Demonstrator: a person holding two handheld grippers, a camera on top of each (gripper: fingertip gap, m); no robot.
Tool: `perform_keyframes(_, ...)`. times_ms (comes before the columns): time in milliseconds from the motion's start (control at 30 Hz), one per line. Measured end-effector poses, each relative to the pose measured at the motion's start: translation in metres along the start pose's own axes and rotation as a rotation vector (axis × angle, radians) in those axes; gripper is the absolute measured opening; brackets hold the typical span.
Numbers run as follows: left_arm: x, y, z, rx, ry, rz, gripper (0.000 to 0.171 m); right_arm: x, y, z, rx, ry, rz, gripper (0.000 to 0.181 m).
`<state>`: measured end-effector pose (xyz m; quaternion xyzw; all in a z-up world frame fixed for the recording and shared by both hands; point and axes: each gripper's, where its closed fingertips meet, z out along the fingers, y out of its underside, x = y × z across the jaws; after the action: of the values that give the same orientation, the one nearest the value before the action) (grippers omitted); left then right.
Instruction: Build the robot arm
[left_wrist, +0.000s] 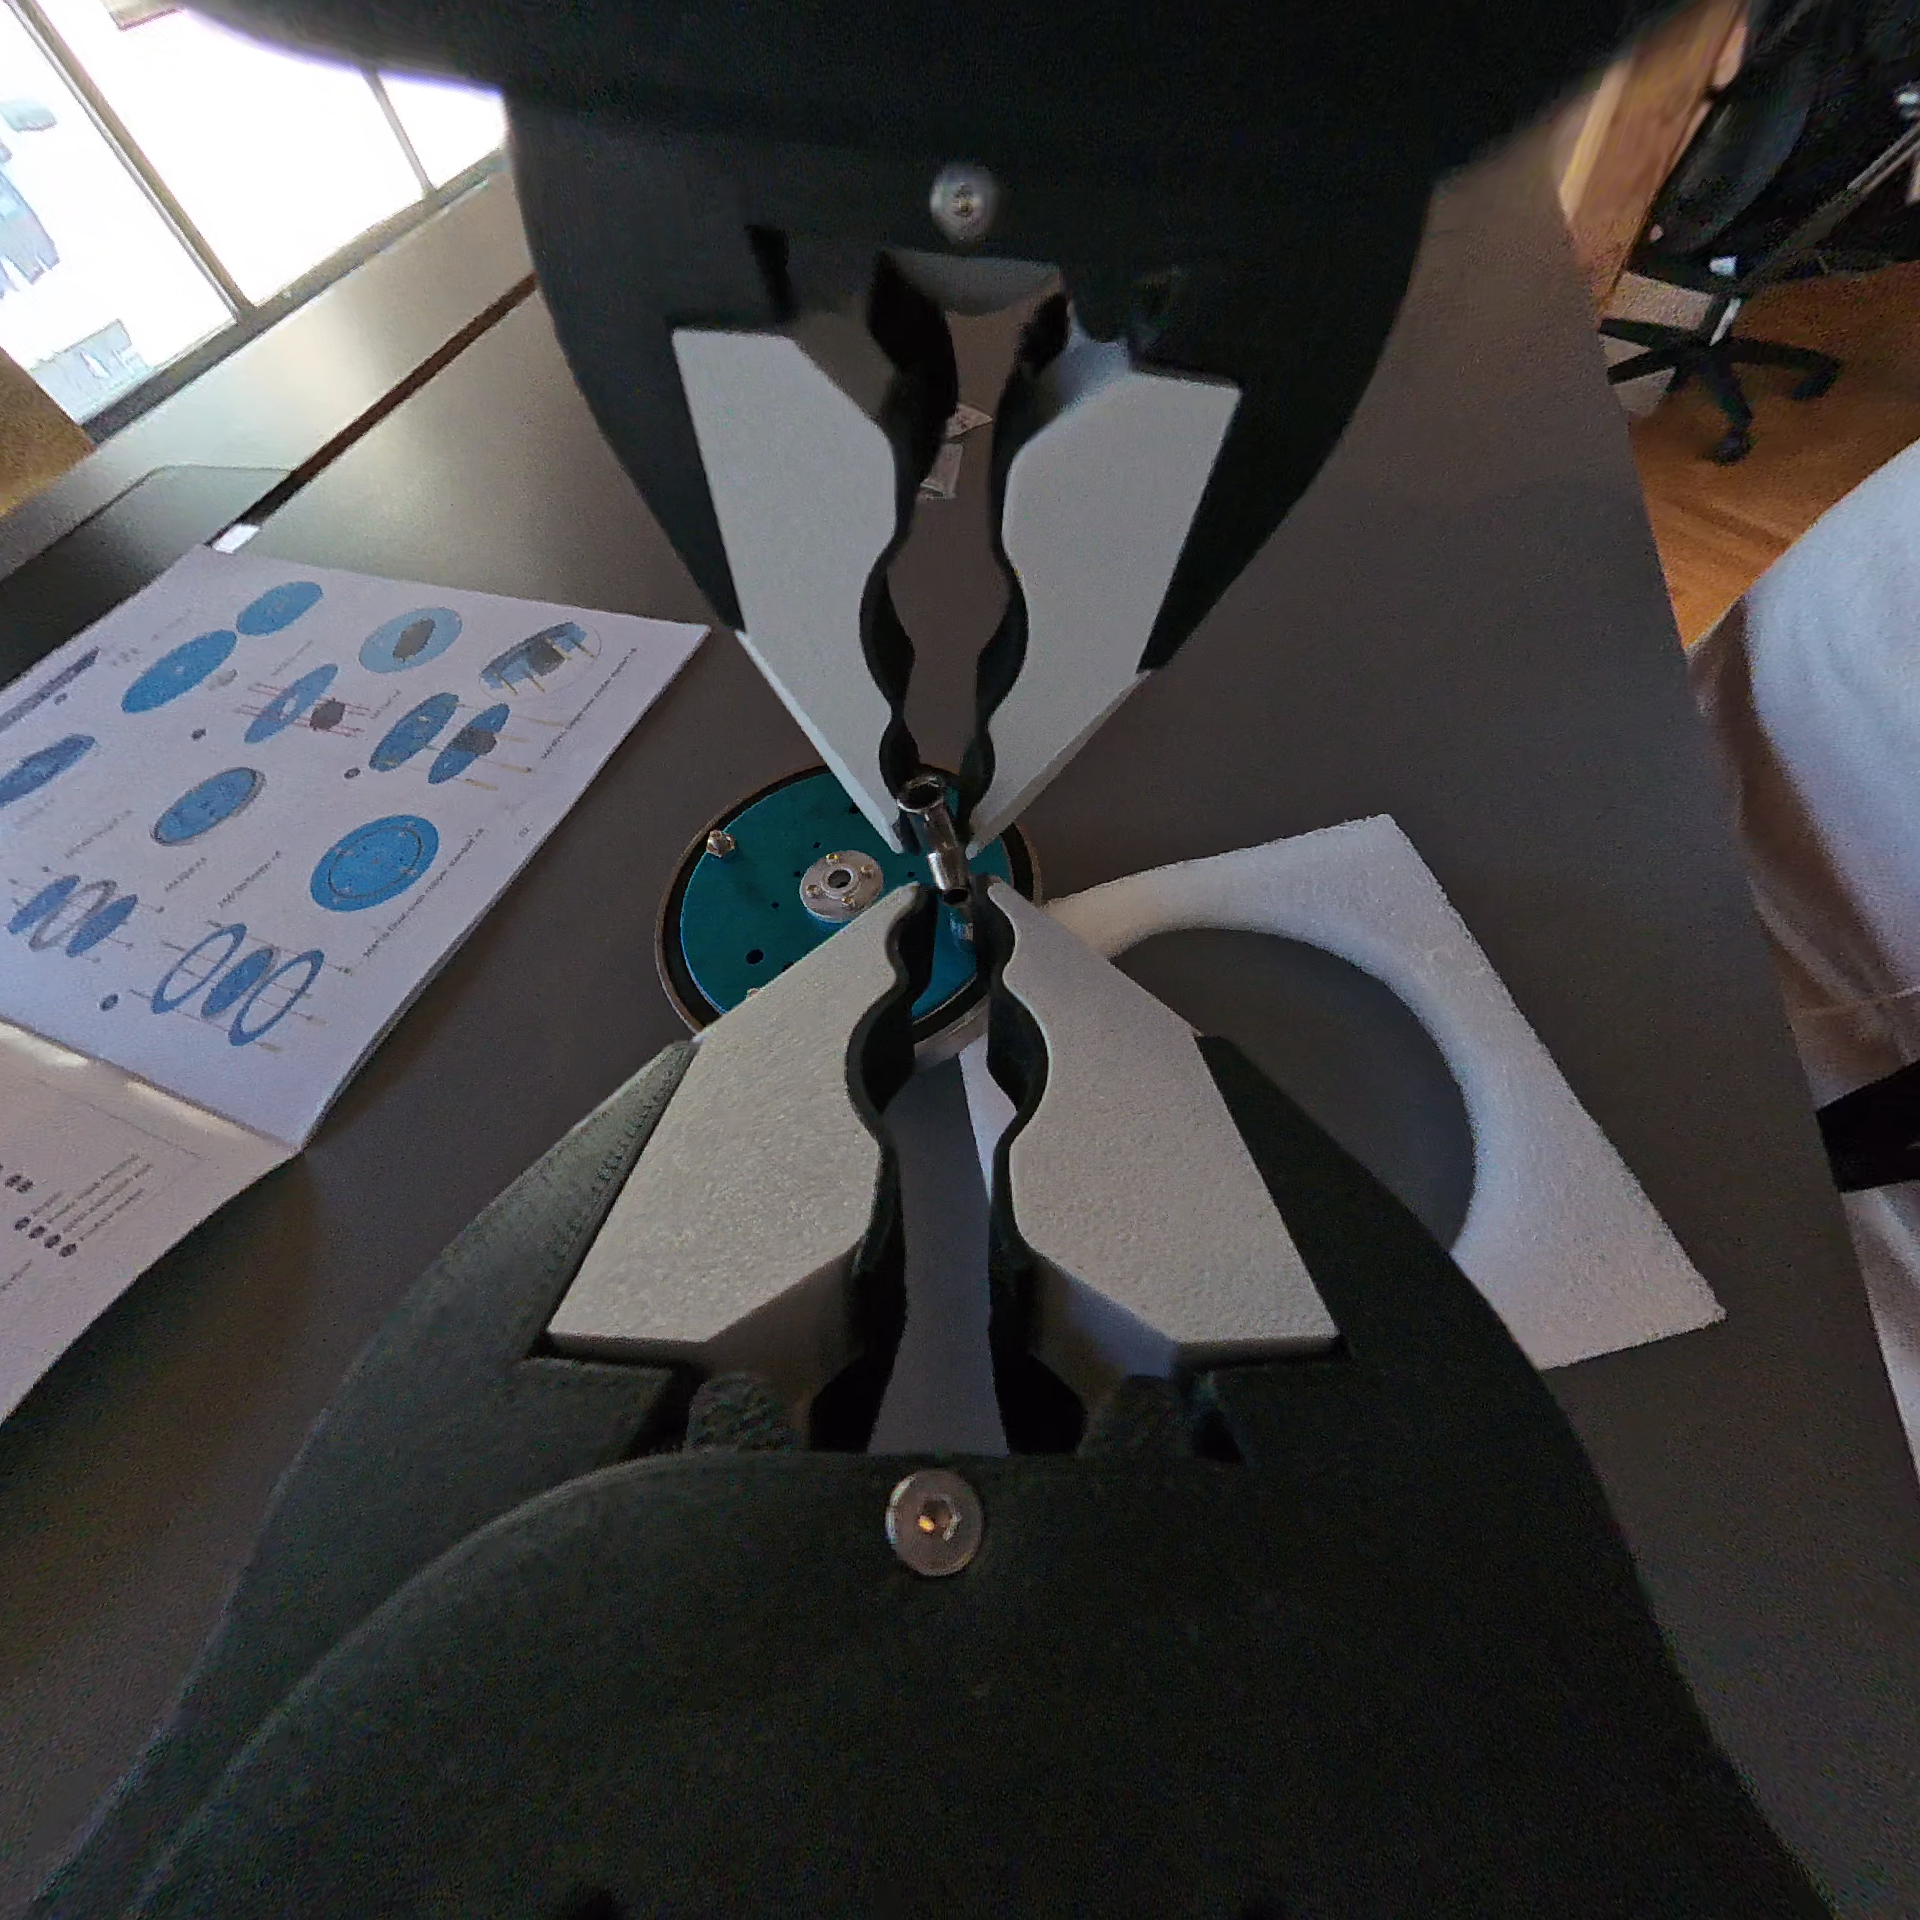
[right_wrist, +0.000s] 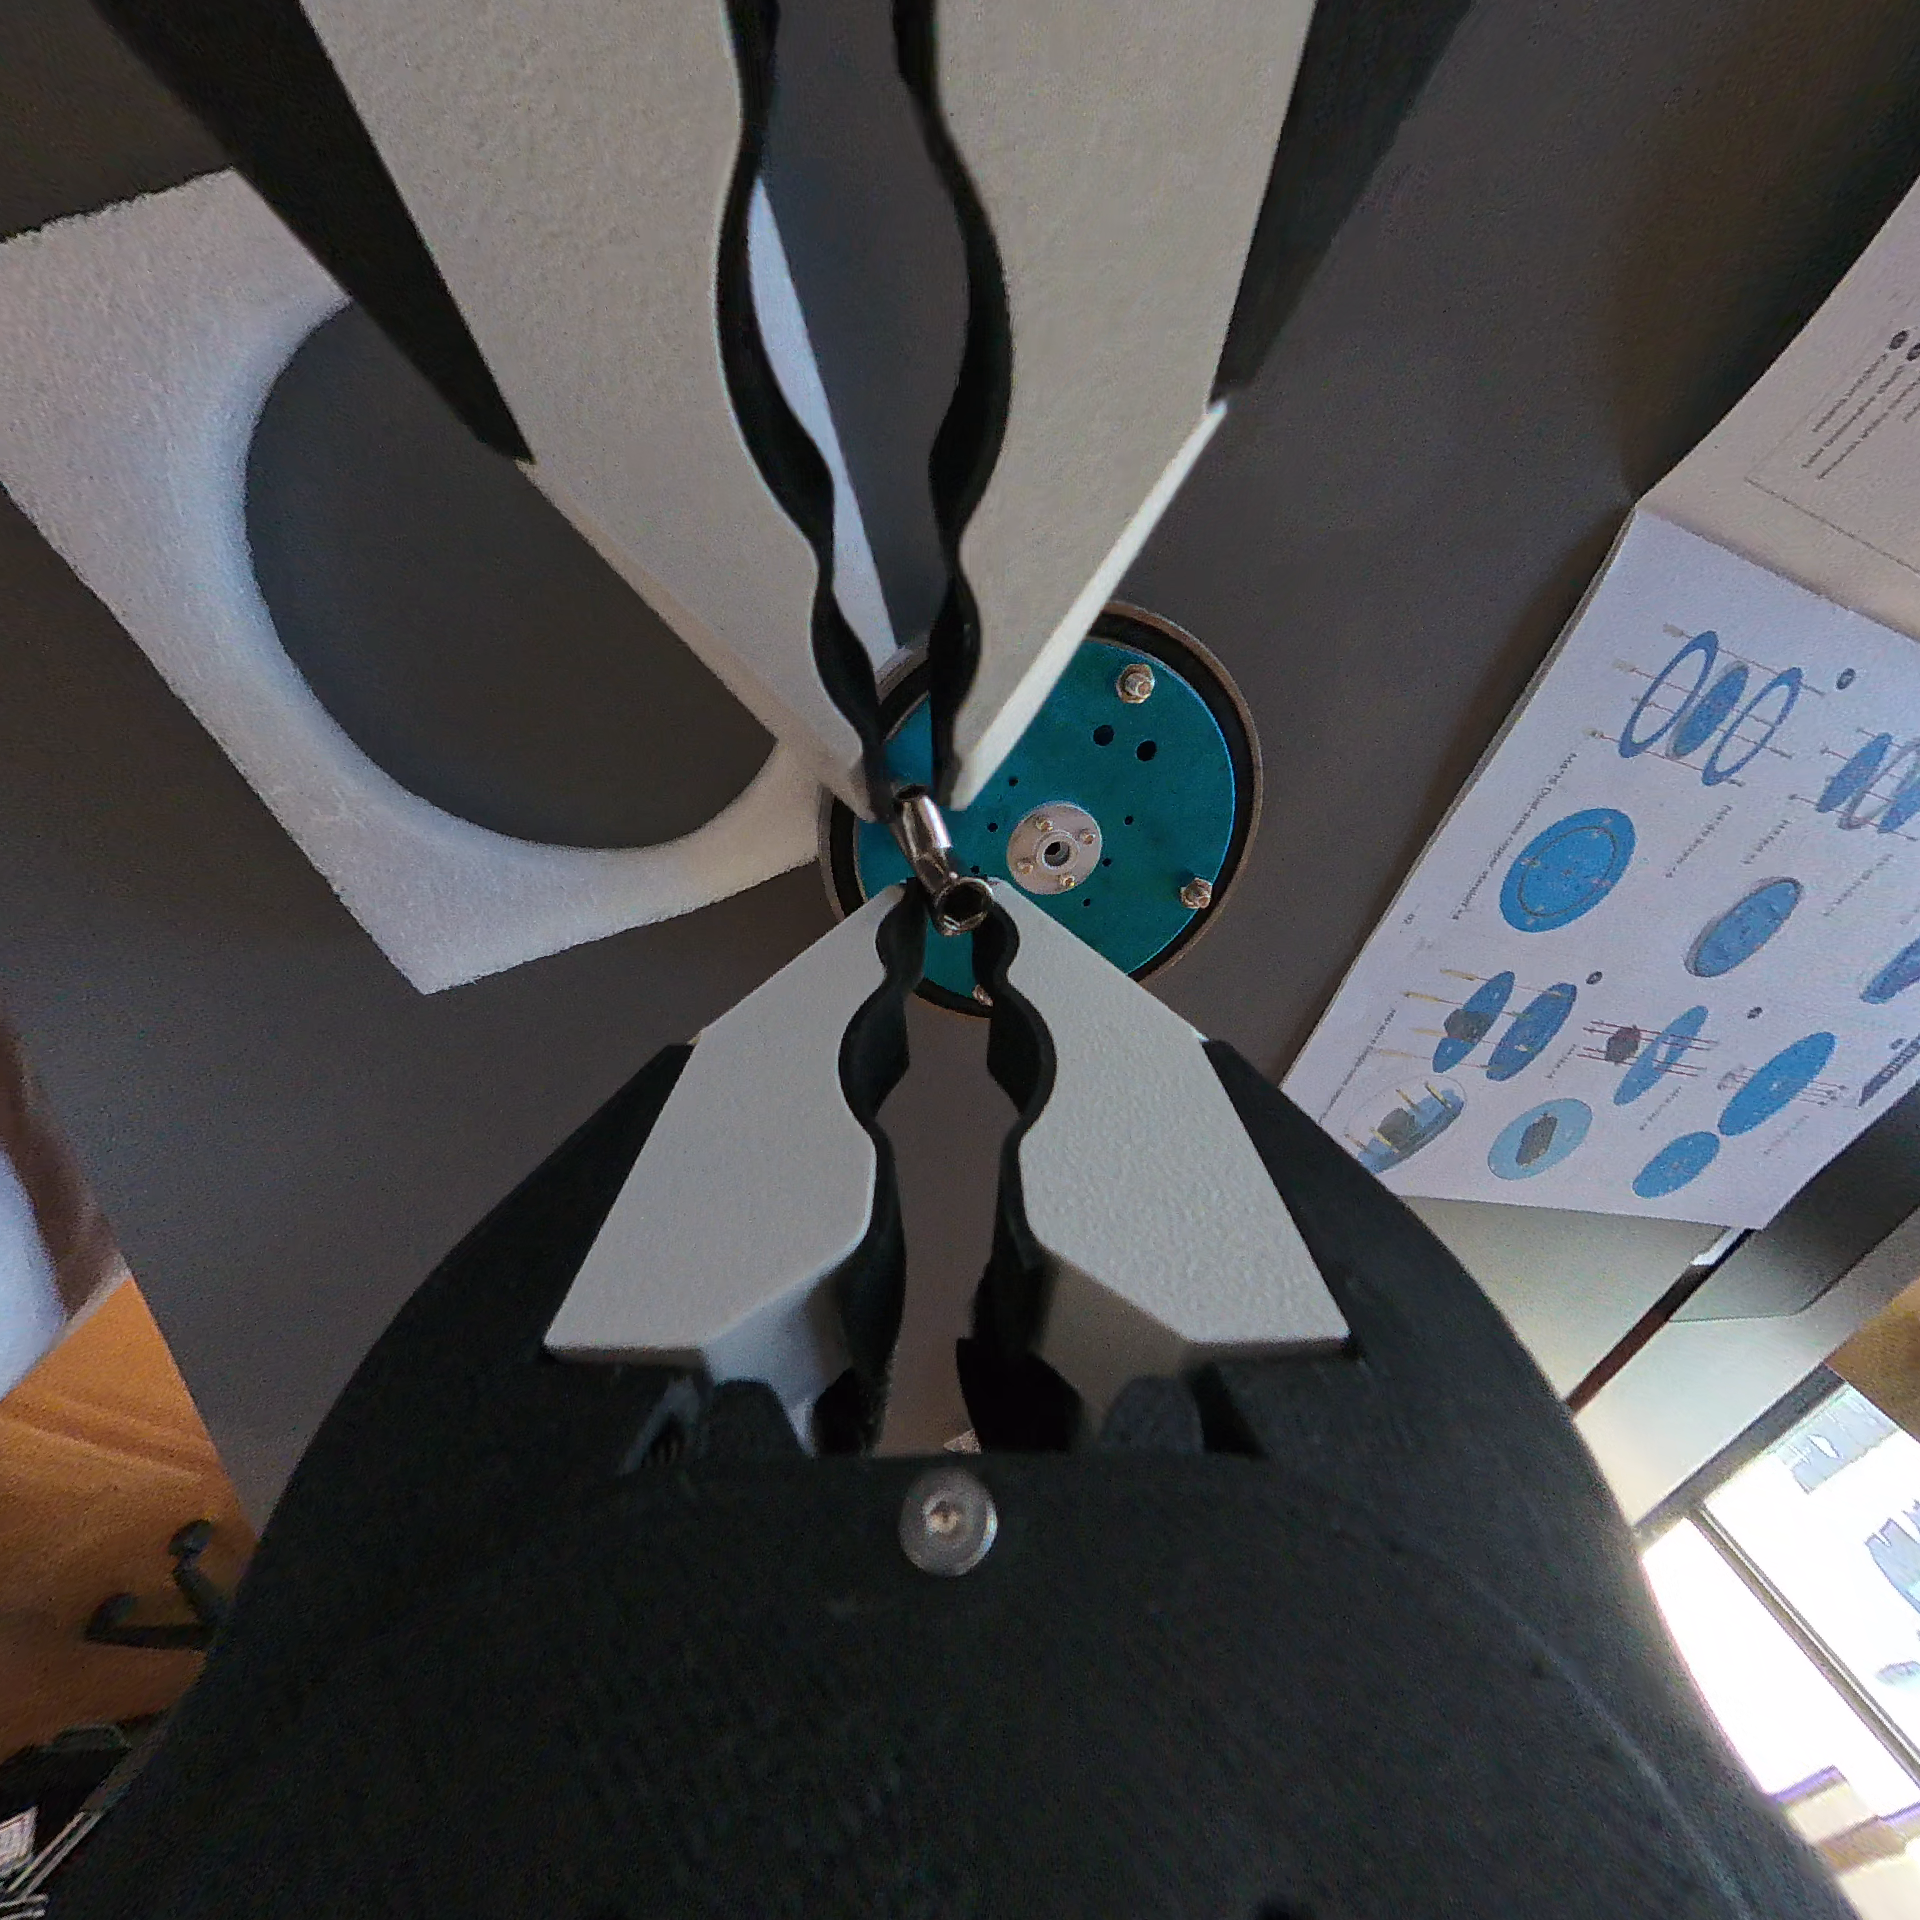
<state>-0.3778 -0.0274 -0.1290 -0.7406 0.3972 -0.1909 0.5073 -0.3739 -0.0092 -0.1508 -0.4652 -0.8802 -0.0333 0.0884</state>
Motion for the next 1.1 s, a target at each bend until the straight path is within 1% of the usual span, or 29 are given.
perform_keyframes(33, -0.001, -0.001, 0.000, 0.000, -0.013, 0.017, 0.006, 0.000, 0.000, 0.000, 0.004, -0.007, 0.004, 0.007)
perform_keyframes(267, -0.001, -0.002, 0.001, 0.003, -0.013, 0.018, 0.006, -0.001, -0.002, 0.001, 0.055, -0.030, -0.015, 0.008)
perform_keyframes(433, 0.001, -0.002, 0.002, 0.005, -0.013, 0.034, 0.006, -0.005, -0.011, -0.005, 0.185, -0.088, -0.049, 0.018)
perform_keyframes(533, 0.001, -0.002, 0.002, 0.004, -0.011, 0.031, 0.006, -0.006, -0.014, -0.008, 0.266, -0.142, -0.053, 0.018)
perform_keyframes(633, 0.001, -0.002, 0.002, 0.005, -0.004, 0.029, 0.006, -0.010, -0.017, -0.007, 0.306, -0.210, -0.005, 0.014)
perform_keyframes(667, 0.003, -0.001, 0.001, 0.005, 0.010, 0.028, 0.005, -0.010, -0.017, -0.006, 0.309, -0.231, 0.019, 0.009)
perform_keyframes(733, 0.002, 0.001, 0.000, -0.006, 0.008, 0.038, 0.006, -0.009, -0.018, -0.006, 0.314, -0.265, 0.074, 0.008)
perform_keyframes(767, 0.001, 0.005, -0.001, -0.026, 0.001, 0.055, 0.010, -0.009, -0.018, -0.006, 0.315, -0.285, 0.102, 0.008)
perform_keyframes(800, -0.001, 0.009, -0.002, -0.044, -0.014, 0.076, 0.018, -0.009, -0.019, -0.006, 0.318, -0.297, 0.116, 0.008)
perform_keyframes(833, -0.004, 0.012, -0.004, -0.059, -0.024, 0.092, 0.021, -0.009, -0.019, -0.006, 0.321, -0.299, 0.117, 0.008)
perform_keyframes(967, -0.005, 0.024, -0.003, -0.091, 0.008, 0.075, 0.019, -0.008, -0.019, -0.005, 0.314, -0.275, 0.116, 0.008)
perform_keyframes(1067, -0.003, 0.025, 0.001, -0.085, 0.034, 0.065, 0.018, -0.008, -0.019, -0.005, 0.309, -0.258, 0.110, 0.008)
perform_keyframes(1100, -0.003, 0.025, 0.002, -0.084, 0.036, 0.068, 0.015, -0.008, -0.019, -0.005, 0.308, -0.255, 0.109, 0.008)
